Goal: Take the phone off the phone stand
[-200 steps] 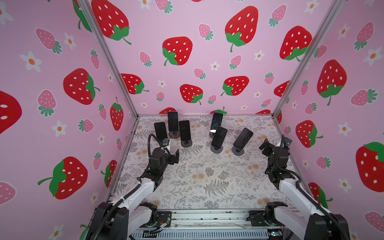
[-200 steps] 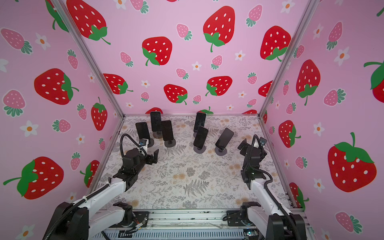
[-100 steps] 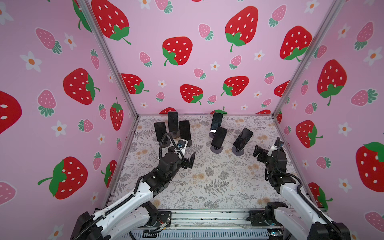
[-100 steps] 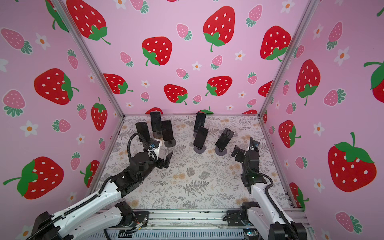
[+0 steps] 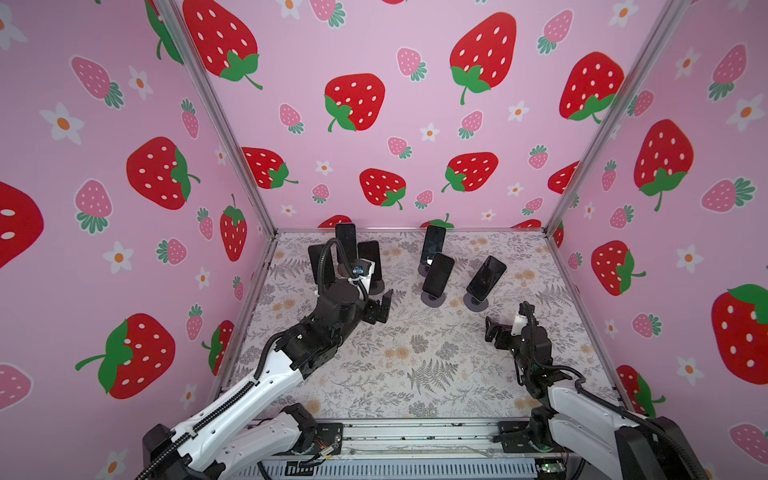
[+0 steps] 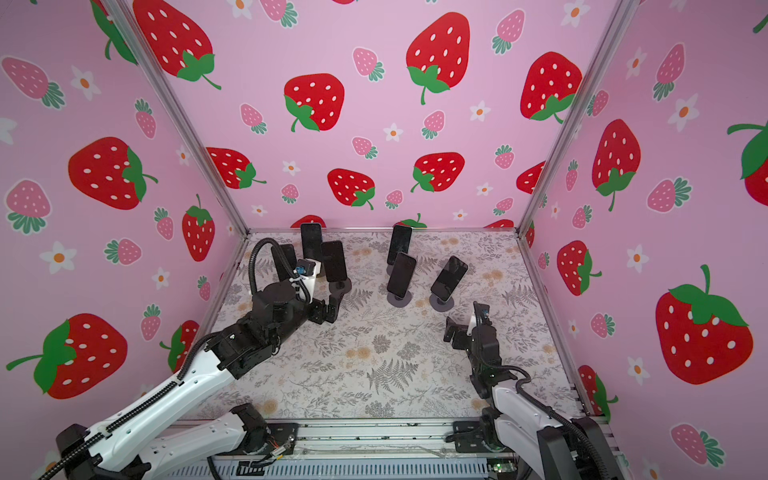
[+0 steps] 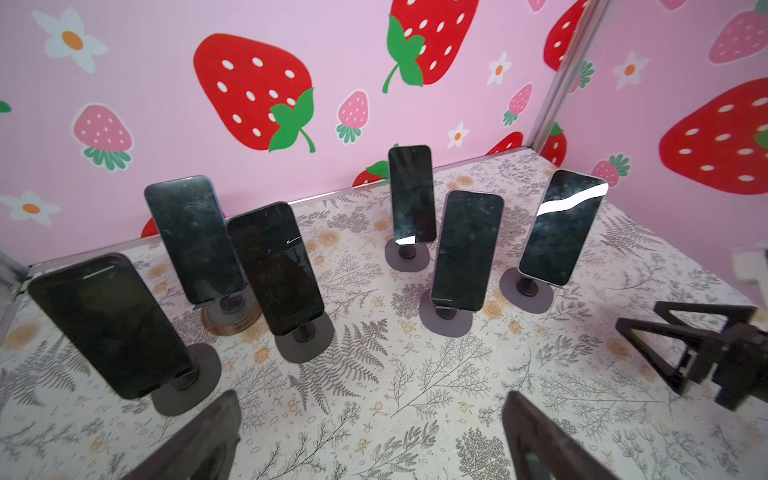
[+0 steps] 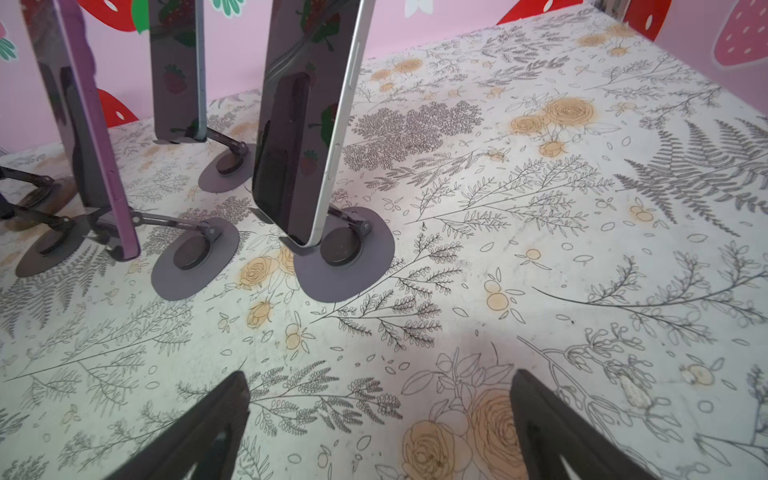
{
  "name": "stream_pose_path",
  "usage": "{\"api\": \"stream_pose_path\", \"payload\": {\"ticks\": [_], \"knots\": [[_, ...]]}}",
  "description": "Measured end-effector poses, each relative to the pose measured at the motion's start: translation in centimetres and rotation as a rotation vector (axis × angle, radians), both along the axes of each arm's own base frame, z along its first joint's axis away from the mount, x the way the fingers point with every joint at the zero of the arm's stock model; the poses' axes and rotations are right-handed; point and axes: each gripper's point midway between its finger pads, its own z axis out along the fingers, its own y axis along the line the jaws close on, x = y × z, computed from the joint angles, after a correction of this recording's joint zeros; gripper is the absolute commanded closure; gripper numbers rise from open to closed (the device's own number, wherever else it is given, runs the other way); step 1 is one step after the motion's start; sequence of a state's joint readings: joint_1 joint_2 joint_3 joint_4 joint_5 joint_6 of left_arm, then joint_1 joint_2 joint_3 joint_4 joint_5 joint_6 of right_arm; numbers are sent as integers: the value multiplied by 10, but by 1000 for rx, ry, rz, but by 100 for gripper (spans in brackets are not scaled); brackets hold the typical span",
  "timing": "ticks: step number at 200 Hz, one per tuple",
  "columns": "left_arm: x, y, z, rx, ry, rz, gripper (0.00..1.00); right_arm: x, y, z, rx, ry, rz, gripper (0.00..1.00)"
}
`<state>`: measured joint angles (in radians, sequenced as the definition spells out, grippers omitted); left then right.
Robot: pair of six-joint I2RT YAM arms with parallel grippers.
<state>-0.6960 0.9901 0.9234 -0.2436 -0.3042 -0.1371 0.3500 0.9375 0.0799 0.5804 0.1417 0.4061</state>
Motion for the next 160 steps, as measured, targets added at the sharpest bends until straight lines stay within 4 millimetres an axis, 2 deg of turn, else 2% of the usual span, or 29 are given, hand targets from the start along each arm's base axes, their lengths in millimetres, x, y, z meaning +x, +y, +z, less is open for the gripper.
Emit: {"api": "stream_pose_path", "payload": {"ticks": [26, 54, 82, 122, 160], "knots": [[6, 2, 1, 13, 17, 33, 1, 2, 1, 20, 19, -79, 1, 0], [7, -3, -8, 21, 63, 11, 1, 3, 1, 14, 12, -61, 2, 0], [16, -27, -9, 9, 124, -69, 1, 2, 0, 2, -4, -19, -2, 0], [29, -68, -11, -32, 213, -183, 1, 6, -1, 0, -10, -1, -18, 0], [46, -94, -21, -54, 274, -213, 1, 11, -1, -2, -11, 23, -34, 0]]}}
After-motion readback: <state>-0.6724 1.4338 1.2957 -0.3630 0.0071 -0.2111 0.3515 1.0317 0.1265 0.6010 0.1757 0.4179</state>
